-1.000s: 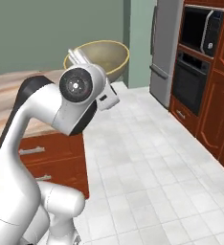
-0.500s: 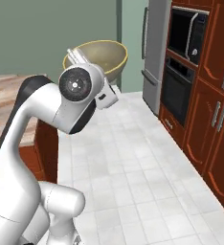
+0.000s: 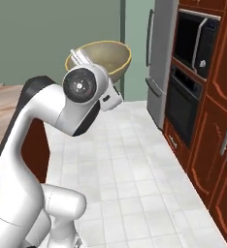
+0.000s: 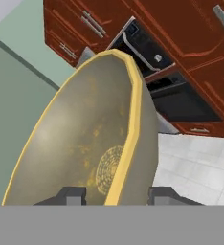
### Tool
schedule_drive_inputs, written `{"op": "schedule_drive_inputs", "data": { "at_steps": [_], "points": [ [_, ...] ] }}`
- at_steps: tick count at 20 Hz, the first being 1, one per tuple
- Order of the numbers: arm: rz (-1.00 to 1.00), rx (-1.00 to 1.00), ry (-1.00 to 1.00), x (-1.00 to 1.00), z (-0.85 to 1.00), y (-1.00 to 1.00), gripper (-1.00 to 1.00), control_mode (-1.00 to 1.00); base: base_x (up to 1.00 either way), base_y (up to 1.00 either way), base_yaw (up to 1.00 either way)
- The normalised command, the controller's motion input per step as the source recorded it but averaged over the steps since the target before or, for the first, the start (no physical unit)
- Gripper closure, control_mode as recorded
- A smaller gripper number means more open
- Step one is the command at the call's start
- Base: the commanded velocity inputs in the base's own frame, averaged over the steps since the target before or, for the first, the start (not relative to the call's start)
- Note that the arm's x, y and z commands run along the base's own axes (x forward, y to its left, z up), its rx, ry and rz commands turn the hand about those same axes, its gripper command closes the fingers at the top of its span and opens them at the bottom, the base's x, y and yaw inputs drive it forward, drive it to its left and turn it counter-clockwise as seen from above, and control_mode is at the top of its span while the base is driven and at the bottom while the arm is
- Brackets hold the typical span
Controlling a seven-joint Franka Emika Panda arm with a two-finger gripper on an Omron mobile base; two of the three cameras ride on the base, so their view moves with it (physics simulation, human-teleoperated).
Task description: Pick up the bowls from the cabinet and place each bowl in front of a stool on the dining counter.
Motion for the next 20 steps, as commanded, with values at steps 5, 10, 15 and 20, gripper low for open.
{"op": "schedule_drive_inputs", "data": {
  "at_steps": [5,10,15,20],
  "points": [
    [0.00,0.00,0.00,0.00,0.00,0.00,1.00,1.00,1.00,0.00,0.29],
    [0.00,0.00,0.00,0.00,0.00,0.00,1.00,1.00,1.00,-0.01,0.26],
    [0.00,0.00,0.00,0.00,0.00,0.00,1.00,1.00,1.00,-0.11,0.29],
    [0.00,0.00,0.00,0.00,0.00,0.00,1.00,1.00,1.00,-0.25,0.35]
  ]
}}
